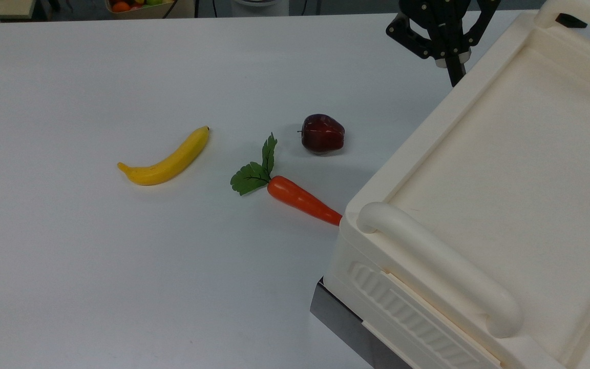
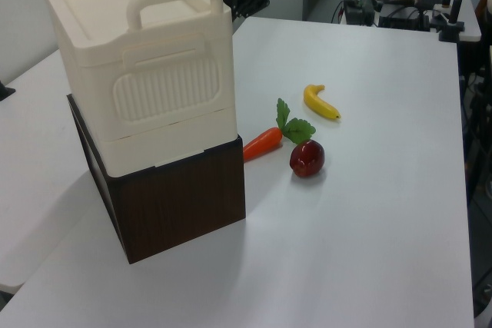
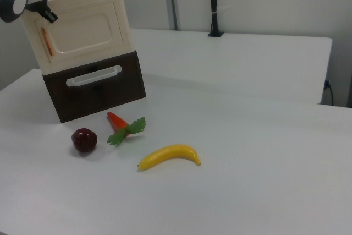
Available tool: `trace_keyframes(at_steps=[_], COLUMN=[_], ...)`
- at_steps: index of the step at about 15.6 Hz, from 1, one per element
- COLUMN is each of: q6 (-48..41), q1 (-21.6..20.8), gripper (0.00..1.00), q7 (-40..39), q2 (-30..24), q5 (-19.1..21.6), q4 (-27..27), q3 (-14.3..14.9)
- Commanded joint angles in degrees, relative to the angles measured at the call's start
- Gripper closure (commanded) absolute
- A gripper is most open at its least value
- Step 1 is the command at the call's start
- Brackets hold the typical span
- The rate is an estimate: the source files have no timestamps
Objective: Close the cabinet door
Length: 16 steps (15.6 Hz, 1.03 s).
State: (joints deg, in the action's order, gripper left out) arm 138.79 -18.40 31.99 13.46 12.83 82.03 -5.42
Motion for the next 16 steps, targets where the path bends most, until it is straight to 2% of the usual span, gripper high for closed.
trace_keyframes(at_steps=[1,6,9,12,14,16], q6=[3.41,1.67,-4.64,-12.20,-18.96,-24.50], q1=[-0.49,0.73,2.31,5.99,7.59,7.59], gripper=[1.00,1.00,1.00,1.00,1.00,1.00], q7=[1.06,0.36,-3.93,-10.08,-15.09,-20.01], q2=[0.52,-0.53,-2.47,-4.40,-5.28,-6.68], q5=[-0.26,-0.17,-1.57,-2.01,-2.01,-2.62], q4=[0.76,1.28,2.43,2.87,2.70,3.48], q3=[0.06,0.41,0.85,1.72,3.91,7.42])
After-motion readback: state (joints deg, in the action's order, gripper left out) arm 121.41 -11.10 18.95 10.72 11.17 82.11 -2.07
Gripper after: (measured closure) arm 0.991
